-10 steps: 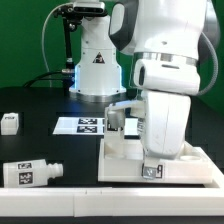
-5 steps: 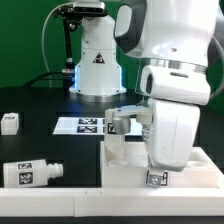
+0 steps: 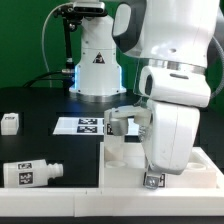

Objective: Assemble square table

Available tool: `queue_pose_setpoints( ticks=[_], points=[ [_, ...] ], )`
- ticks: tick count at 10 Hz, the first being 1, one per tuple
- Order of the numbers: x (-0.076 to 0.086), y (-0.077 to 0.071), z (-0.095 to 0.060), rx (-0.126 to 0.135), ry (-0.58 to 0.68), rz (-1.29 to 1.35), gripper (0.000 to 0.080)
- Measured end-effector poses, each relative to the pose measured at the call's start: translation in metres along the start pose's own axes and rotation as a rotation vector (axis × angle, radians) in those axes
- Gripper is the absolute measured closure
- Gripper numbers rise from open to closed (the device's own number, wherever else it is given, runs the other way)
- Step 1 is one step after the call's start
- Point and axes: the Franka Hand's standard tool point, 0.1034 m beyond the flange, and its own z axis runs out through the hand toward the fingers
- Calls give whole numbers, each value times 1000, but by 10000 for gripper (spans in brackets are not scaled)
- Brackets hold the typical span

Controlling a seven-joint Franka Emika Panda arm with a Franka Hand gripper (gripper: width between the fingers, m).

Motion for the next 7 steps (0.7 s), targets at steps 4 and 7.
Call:
queue_pose_setpoints(
  ticks=[4, 7],
  points=[
    [-5, 6, -15, 5, -10, 34, 266],
    [-23, 21, -50, 0, -30, 159, 176]
  ],
)
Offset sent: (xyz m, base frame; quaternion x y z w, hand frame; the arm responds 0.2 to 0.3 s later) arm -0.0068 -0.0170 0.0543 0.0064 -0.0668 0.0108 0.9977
